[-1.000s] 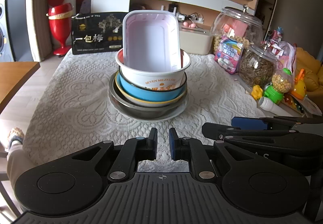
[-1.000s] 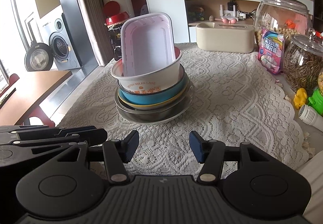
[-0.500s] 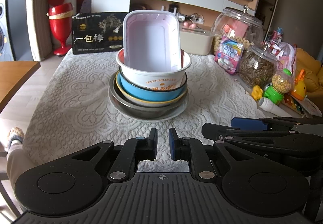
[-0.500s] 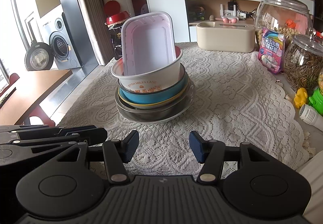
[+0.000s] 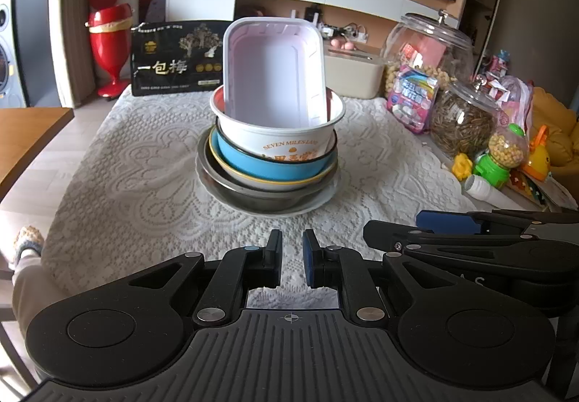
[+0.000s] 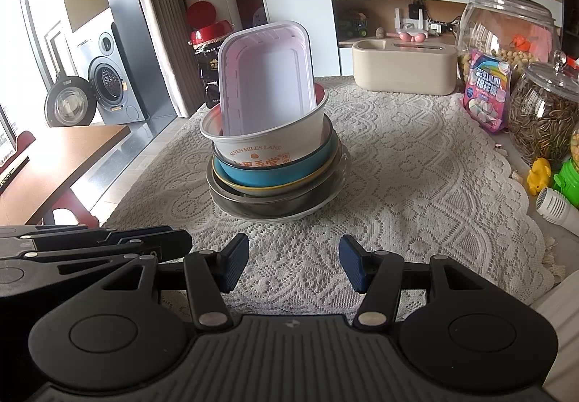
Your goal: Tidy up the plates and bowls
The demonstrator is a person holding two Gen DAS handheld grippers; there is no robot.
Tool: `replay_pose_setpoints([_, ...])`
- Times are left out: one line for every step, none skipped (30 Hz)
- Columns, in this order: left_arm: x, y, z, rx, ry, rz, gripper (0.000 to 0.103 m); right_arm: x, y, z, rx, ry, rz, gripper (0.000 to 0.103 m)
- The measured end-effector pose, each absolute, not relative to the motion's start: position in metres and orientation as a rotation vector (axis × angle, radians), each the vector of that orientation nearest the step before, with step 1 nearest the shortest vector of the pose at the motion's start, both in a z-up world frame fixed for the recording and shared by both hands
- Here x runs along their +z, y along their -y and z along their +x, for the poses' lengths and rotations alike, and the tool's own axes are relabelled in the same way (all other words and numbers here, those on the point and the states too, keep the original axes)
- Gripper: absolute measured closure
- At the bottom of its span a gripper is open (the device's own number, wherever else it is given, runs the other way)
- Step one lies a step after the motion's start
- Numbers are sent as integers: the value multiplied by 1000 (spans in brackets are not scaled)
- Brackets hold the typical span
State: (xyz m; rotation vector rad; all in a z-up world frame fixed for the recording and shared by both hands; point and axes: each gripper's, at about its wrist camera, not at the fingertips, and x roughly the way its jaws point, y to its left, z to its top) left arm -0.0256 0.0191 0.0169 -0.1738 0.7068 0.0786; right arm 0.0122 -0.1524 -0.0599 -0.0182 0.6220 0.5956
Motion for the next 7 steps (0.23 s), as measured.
replay_pose_setpoints([17,-19,-26,78,-707,-174,88,-60,152,12,596,-622,-18,47])
replay_pose_setpoints([17,-19,-26,79,-706,-175,88,-60,152,12,596,-622,-18,47])
replay_pose_setpoints([17,-19,-26,78,-706,-175,88,-60,152,12,596,-622,-18,47])
replay_pose_setpoints([17,-19,-26,78,-706,-175,88,-60,152,12,596,-622,-19,47])
replay_pose_setpoints([17,-19,-26,78,-705,-174,88,-60,152,12,595,-621,-19,47])
replay_pose_setpoints([17,-19,-26,78,-705,-173,88,-60,152,12,595,-622,-18,47])
replay_pose_setpoints([17,-19,-26,80,-703,-172,88,-60,152,12,595,-621,-19,47])
